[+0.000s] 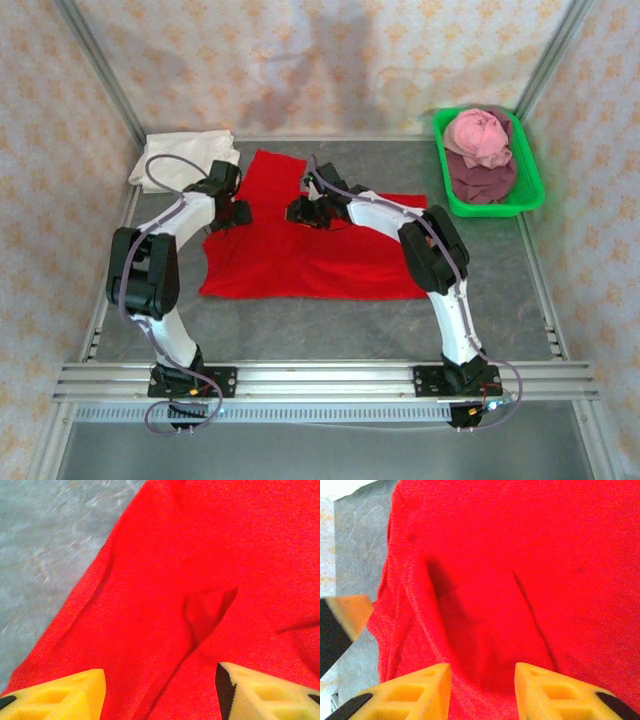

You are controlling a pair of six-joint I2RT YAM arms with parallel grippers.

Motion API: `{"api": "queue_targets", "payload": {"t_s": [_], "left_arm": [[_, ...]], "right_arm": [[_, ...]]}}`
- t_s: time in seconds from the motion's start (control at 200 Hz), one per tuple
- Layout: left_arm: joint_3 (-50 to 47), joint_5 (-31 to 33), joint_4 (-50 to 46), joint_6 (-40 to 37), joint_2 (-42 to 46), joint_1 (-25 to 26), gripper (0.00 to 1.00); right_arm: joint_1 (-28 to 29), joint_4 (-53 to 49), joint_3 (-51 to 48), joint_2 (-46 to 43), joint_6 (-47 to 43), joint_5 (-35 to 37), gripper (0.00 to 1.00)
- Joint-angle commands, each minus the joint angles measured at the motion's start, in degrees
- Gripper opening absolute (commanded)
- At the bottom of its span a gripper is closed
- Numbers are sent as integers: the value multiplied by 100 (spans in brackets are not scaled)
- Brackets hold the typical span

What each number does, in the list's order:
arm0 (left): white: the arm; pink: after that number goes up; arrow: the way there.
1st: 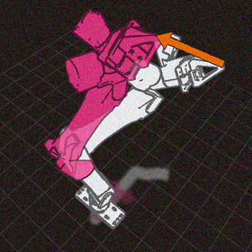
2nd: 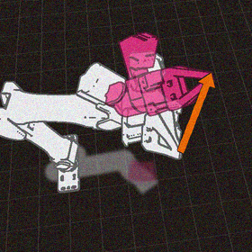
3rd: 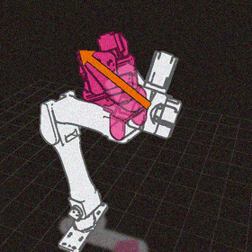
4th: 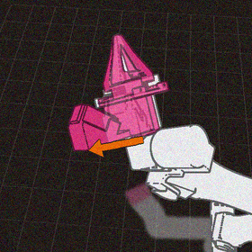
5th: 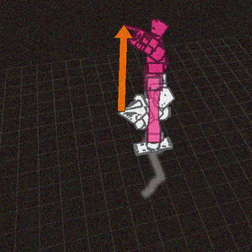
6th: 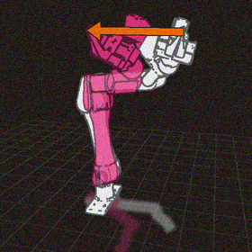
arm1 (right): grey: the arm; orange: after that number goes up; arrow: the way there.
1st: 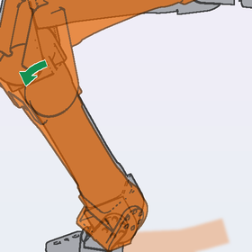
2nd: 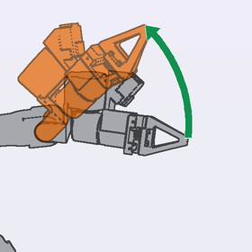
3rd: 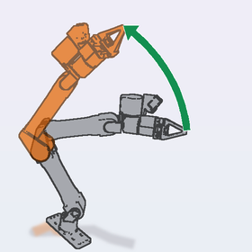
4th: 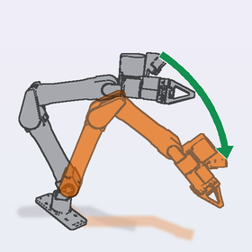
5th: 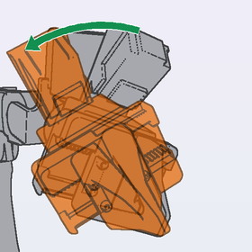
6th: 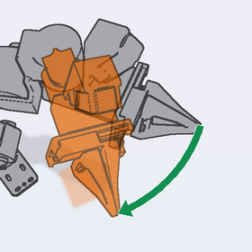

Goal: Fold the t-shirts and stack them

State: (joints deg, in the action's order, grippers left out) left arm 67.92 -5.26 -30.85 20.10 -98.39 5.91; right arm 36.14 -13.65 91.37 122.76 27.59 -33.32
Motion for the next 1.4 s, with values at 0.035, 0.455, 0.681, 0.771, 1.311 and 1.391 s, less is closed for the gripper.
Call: {"api": "queue_targets", "payload": {"t_s": [0.035,0.455,0.681,0.771,1.311,1.391], "left_arm": [[-696,31,-511,179,660,-39,56],[-2324,-273,-730,664,1648,-580,15],[-2611,-405,-873,929,2083,-826,0],[-2661,-280,-1010,963,2141,-932,0],[-2804,-33,-804,1145,2942,-958,0],[-2507,-43,-881,1094,3298,-731,16]], "right_arm": [[-115,108,-943,-961,-142,554,38],[-869,451,-3792,-3071,300,1783,38],[-1108,468,-3785,-3189,312,1719,39],[-1181,410,-3858,-3210,422,1782,39],[-1511,460,-4423,-3631,427,1645,39],[-1498,631,-4362,-3543,278,1269,39]]}}
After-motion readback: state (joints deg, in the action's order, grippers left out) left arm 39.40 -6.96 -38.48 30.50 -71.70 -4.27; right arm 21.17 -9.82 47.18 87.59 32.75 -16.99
